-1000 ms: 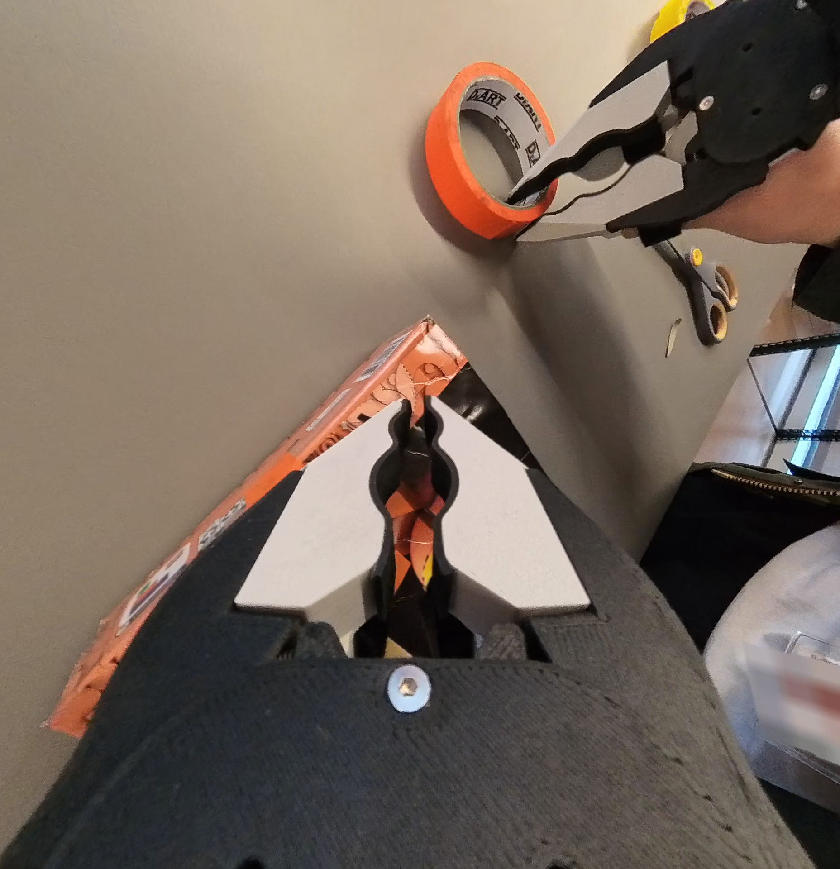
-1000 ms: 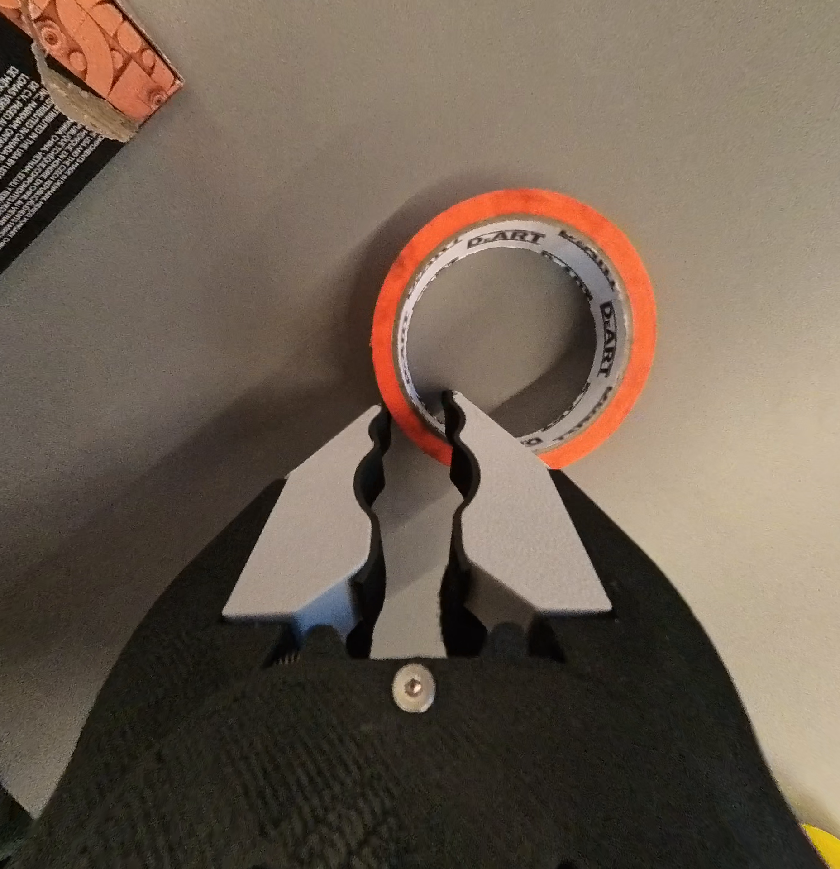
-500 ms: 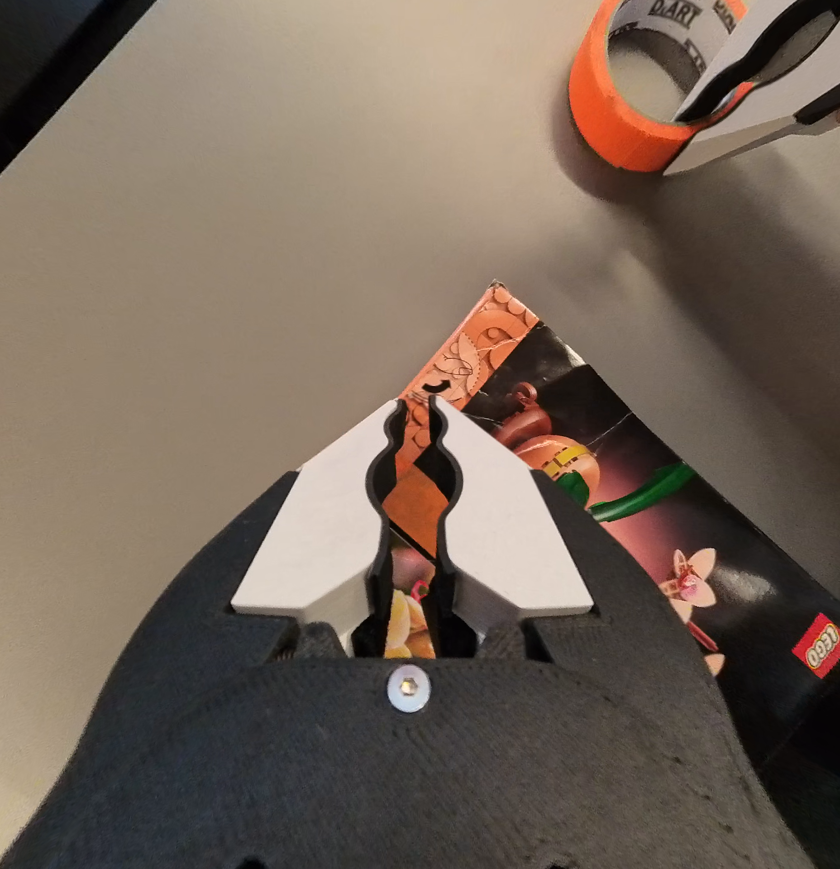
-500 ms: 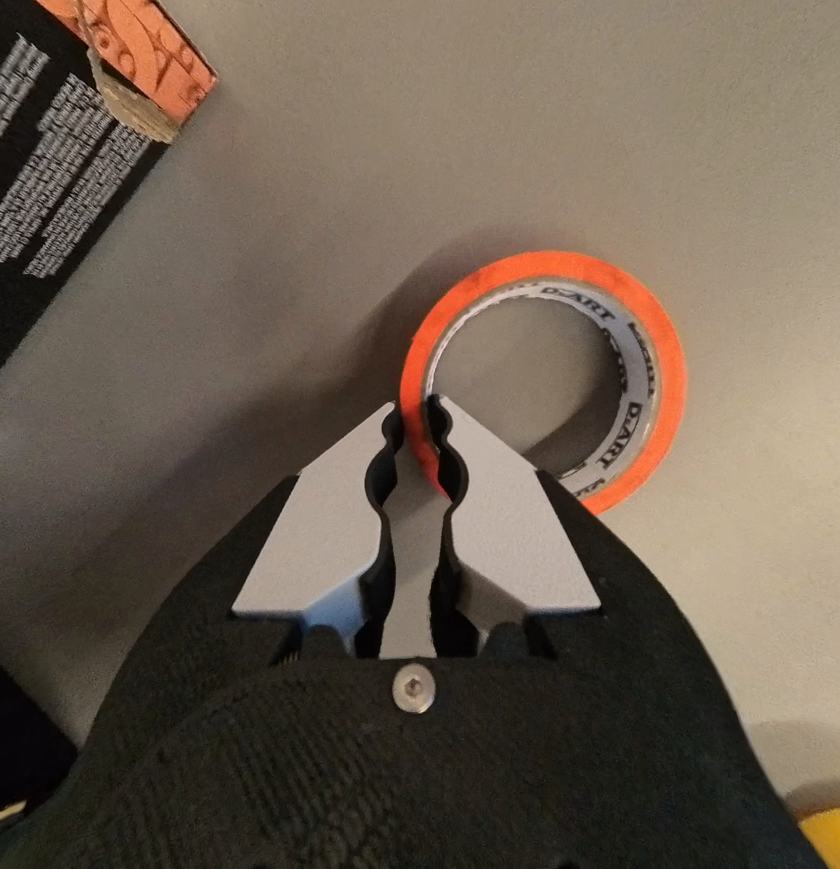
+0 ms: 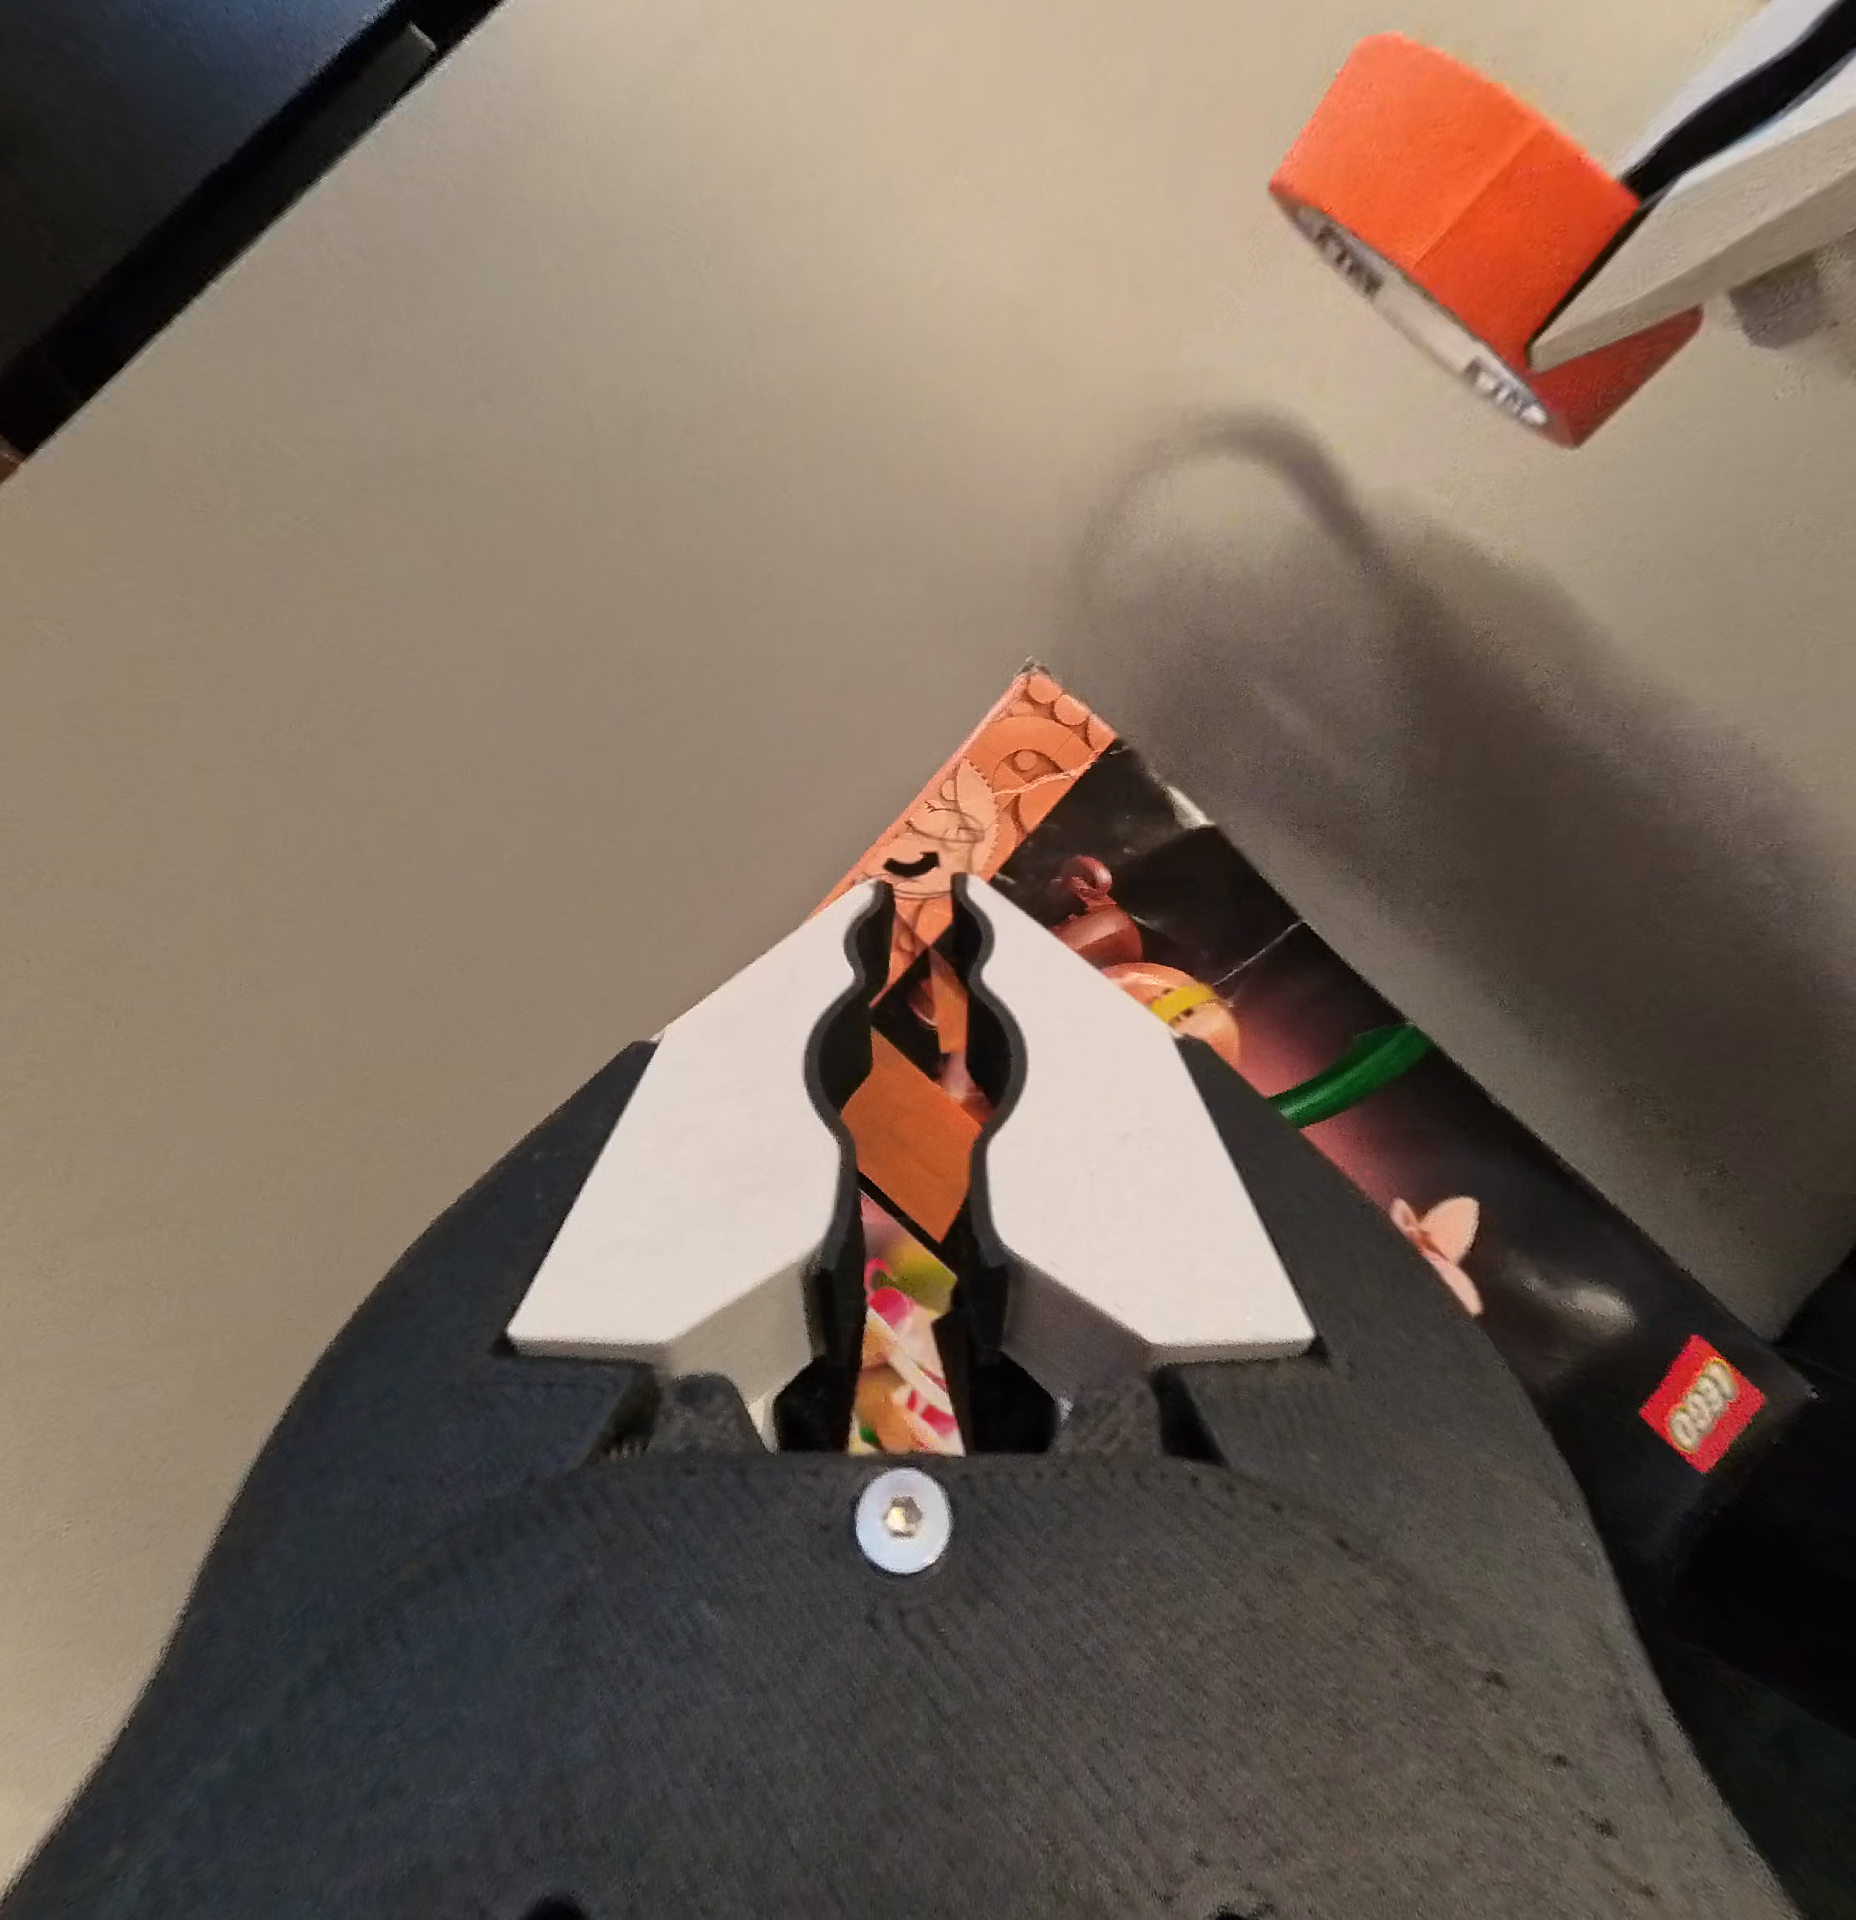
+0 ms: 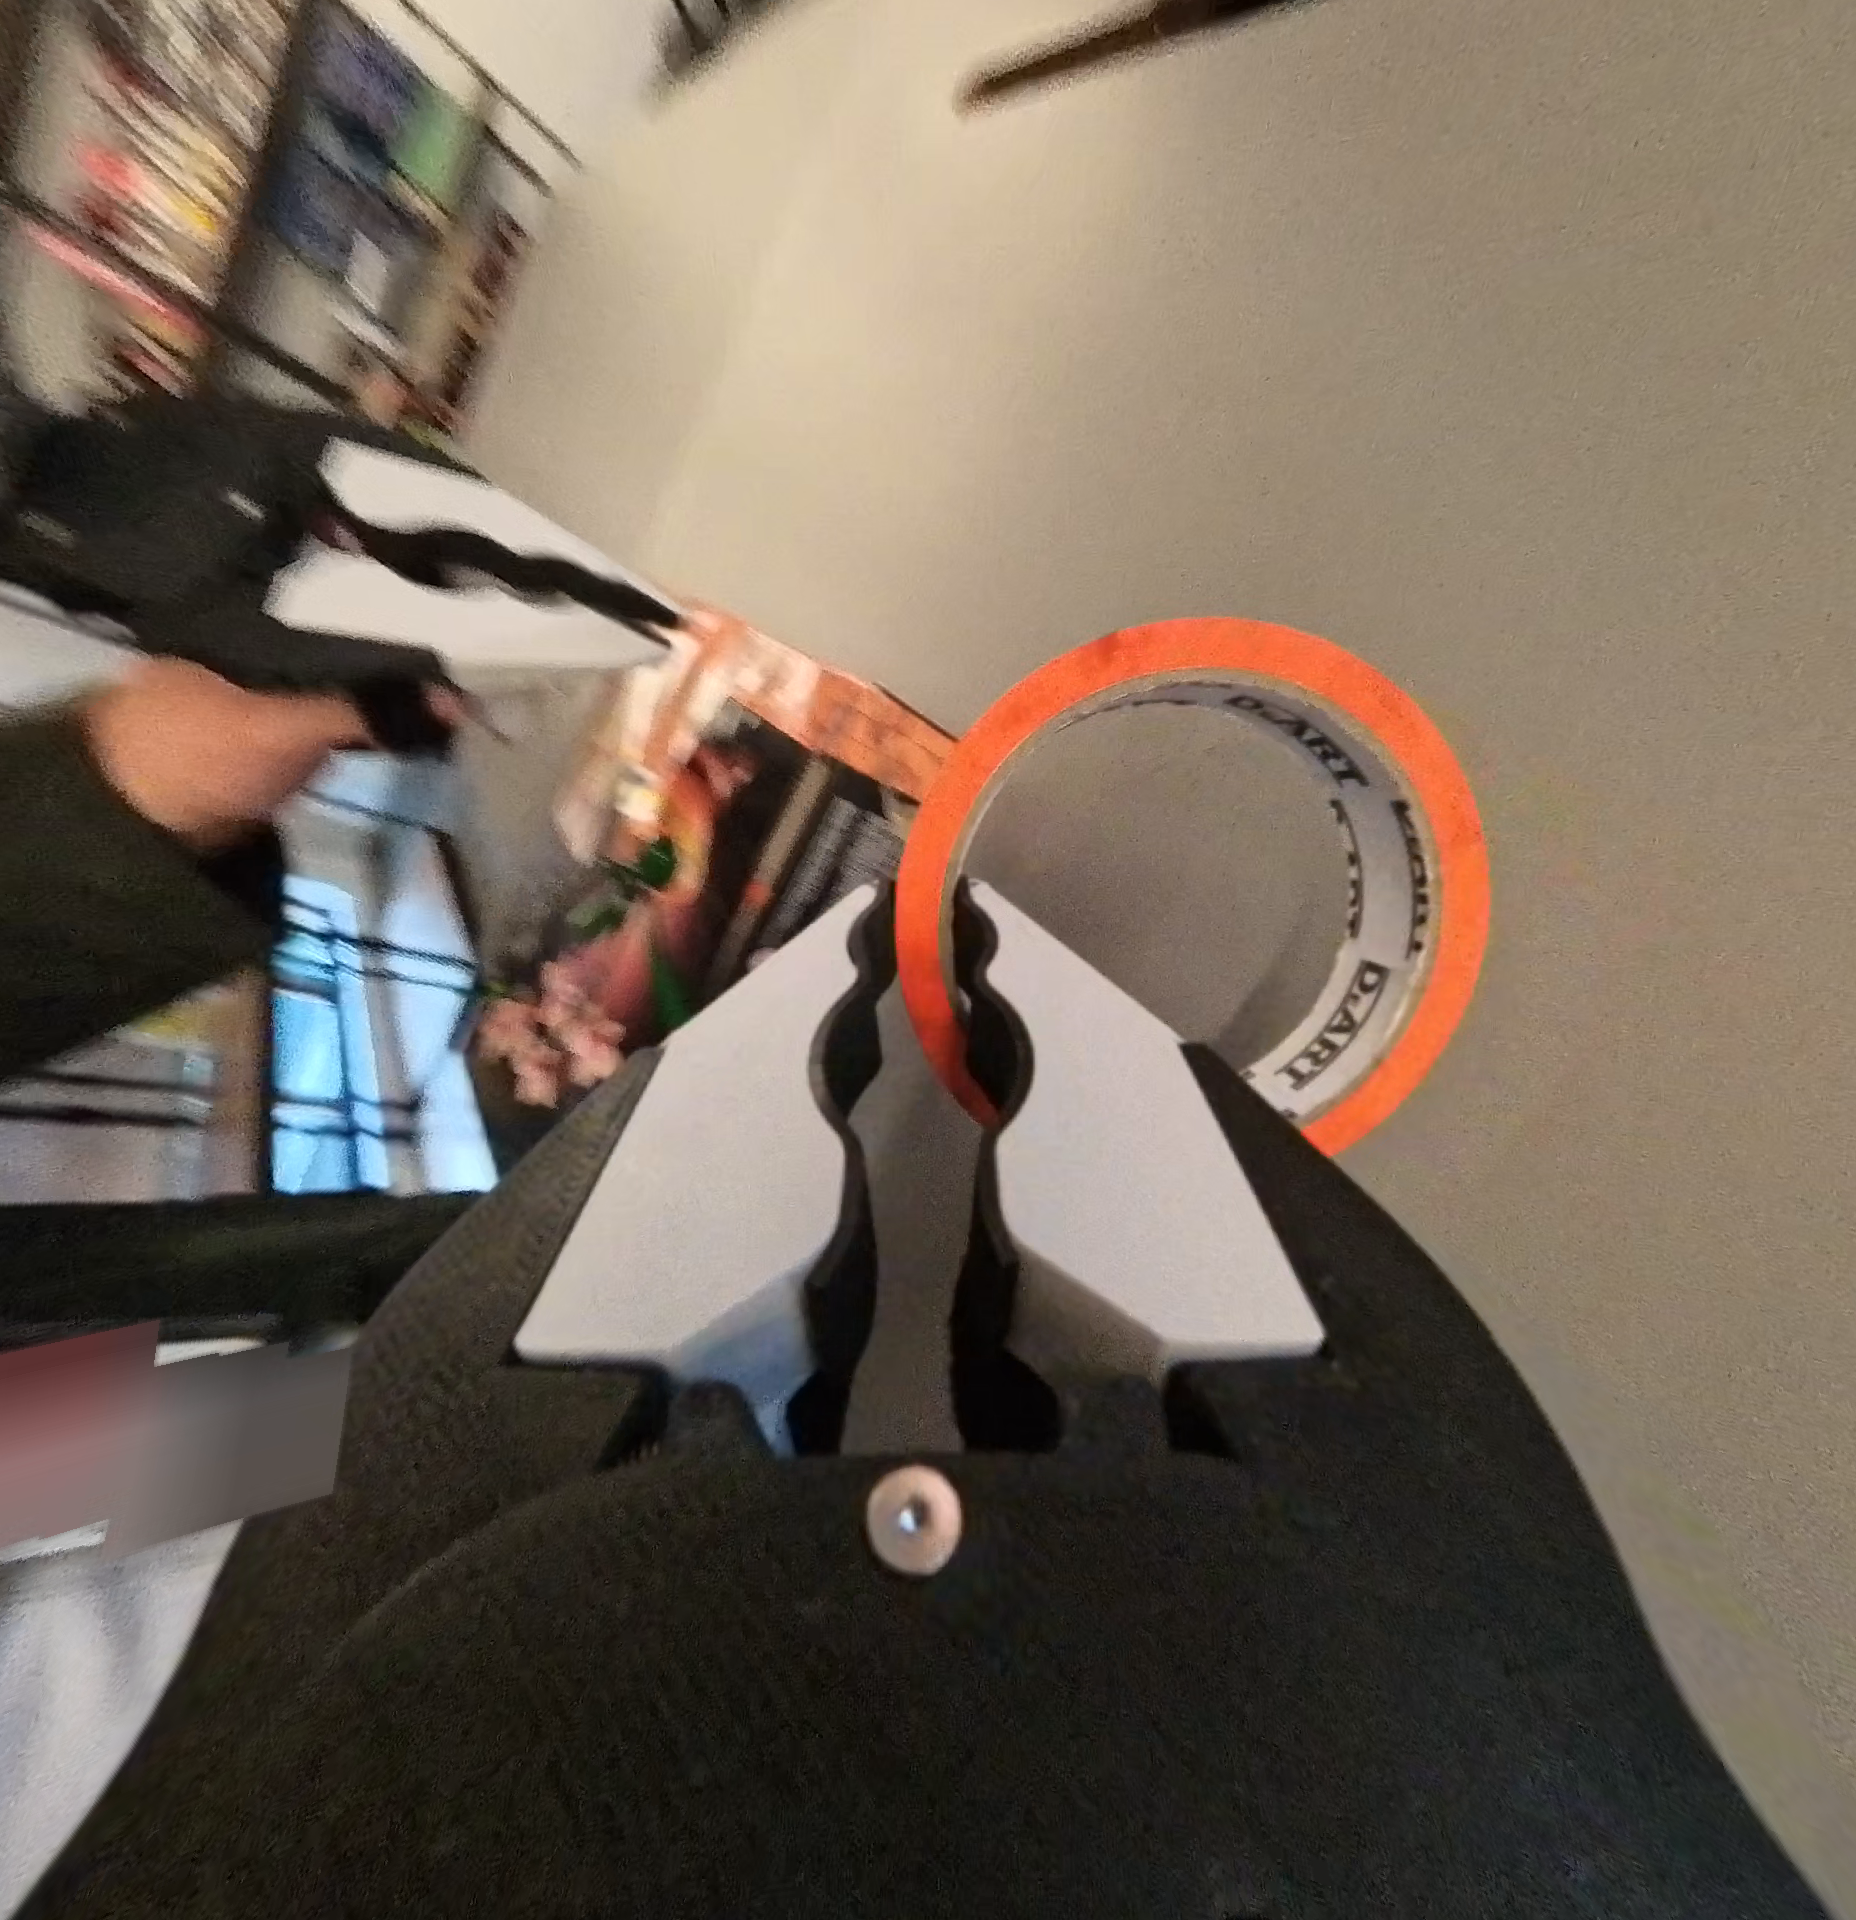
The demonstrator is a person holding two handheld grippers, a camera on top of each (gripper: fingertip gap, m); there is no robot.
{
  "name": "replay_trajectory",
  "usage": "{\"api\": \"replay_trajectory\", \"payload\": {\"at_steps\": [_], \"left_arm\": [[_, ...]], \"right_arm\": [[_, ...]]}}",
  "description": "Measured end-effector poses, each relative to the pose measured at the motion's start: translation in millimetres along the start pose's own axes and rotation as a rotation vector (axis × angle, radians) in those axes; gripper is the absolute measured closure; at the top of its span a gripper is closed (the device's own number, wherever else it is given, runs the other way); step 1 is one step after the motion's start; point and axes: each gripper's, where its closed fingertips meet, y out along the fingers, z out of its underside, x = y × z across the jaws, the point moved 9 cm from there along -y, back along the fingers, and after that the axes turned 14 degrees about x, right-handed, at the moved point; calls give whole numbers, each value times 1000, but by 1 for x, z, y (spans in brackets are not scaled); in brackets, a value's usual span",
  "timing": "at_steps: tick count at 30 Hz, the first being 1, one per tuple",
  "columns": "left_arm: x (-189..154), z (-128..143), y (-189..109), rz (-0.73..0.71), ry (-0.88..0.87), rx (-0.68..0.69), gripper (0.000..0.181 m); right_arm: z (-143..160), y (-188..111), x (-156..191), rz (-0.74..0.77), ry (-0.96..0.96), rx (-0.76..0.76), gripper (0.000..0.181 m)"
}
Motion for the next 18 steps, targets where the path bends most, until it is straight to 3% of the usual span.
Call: {"api": "replay_trajectory", "payload": {"at_steps": [5, 8, 12, 15, 18], "left_arm": [[-19, -3, -49, 55, 30, -151, 167], [-32, -18, -81, 39, 67, -195, 138], [-56, -52, -120, 85, 228, -309, 146], [-66, -70, -141, 152, 339, -320, 147], [-69, -79, -156, 100, 449, -330, 152]], "right_arm": [[-10, -23, 47, -247, 23, -205, 172], [-19, -31, 75, -341, -22, -210, 173], [-34, -32, 103, -439, -48, -179, 172], [-44, -33, 118, -489, -53, -141, 172], [-50, -40, 131, -549, -45, -94, 172]]}}
